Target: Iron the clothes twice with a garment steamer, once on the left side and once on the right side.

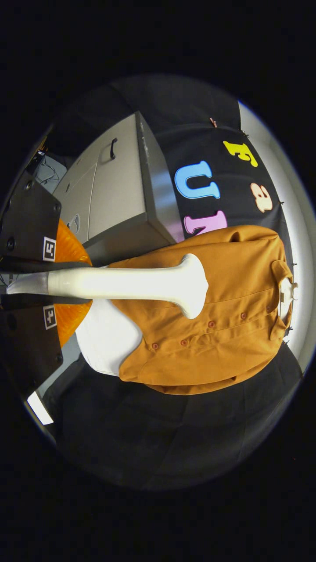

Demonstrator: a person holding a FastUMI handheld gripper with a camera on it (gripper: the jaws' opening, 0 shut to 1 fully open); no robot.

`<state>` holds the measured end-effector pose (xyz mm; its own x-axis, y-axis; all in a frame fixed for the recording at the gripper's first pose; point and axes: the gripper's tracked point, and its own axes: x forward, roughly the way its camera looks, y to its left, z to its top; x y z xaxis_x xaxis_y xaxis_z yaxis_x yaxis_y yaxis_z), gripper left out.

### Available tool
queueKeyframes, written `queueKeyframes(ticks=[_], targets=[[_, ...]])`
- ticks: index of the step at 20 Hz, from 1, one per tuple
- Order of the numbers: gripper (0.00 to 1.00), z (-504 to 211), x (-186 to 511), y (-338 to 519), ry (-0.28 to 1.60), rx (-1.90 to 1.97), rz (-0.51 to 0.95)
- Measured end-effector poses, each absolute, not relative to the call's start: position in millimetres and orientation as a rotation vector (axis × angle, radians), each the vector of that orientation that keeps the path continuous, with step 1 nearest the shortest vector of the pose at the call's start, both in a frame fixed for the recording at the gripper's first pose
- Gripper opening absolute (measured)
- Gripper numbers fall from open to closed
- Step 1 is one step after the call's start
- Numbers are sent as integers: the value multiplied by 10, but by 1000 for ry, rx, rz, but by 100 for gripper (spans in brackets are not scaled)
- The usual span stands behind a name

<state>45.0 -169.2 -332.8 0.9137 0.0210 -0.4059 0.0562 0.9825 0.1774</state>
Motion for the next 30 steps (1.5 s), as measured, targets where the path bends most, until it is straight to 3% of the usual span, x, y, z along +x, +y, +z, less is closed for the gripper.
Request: queueKeyframes(ticks=[14,20,30], targets=[[21,-1295,732,-2362,48,132,-50],[21,-1152,1102,-2871,5,130,-110],[21,-1601,1594,-3388,51,143,-101]])
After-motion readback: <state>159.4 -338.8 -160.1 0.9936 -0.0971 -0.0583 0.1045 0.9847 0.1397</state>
